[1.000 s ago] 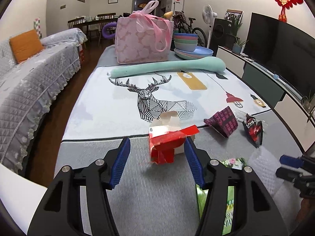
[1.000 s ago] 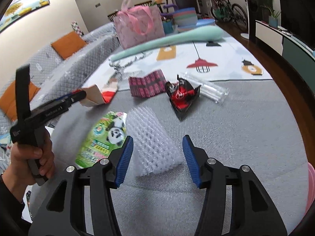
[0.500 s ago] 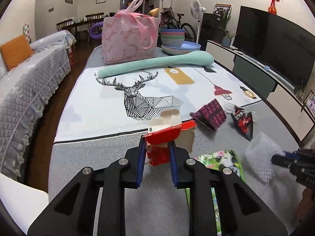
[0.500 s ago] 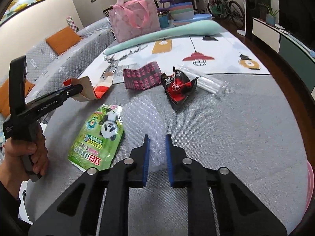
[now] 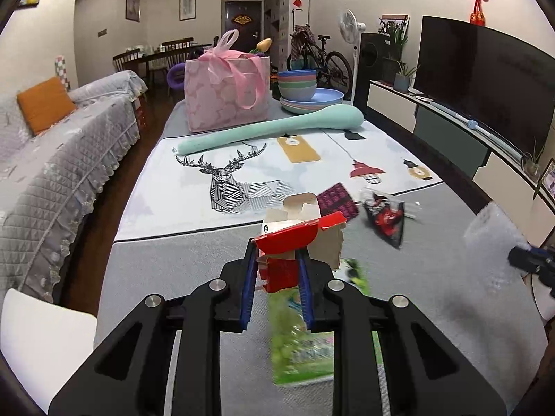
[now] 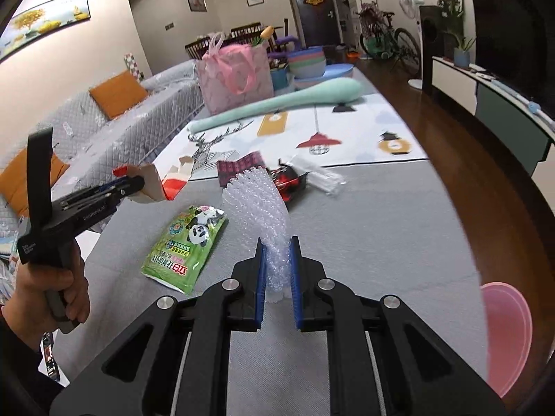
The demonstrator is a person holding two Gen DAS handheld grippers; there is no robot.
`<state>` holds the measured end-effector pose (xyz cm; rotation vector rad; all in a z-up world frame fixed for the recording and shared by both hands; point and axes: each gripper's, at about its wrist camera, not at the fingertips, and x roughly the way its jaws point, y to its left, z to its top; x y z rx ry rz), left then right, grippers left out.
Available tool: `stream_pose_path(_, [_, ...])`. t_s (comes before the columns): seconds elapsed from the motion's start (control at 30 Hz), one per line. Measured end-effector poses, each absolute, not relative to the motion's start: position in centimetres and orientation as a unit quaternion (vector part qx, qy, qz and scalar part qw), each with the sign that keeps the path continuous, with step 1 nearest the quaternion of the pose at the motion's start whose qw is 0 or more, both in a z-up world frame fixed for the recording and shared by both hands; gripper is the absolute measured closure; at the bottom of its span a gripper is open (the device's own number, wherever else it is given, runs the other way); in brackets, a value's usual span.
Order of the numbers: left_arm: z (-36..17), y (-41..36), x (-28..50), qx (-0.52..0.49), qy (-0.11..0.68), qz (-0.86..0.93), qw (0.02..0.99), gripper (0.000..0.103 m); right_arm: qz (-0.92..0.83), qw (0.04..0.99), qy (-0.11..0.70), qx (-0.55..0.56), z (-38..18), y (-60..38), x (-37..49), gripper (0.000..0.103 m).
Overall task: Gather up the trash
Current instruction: 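Carry both items over the pink bucket and open both tools to drop them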
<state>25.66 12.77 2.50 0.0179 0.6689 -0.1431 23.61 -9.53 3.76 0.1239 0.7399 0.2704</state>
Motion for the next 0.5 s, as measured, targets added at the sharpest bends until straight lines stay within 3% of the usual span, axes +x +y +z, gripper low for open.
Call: stream_pose_path(0.5, [4.2, 6.4, 19.5, -0.007, 0.305, -0.085, 0.948, 0.081, 0.093, 0.94, 0.324, 0.061, 6.6, -17.1, 18.3, 0.09])
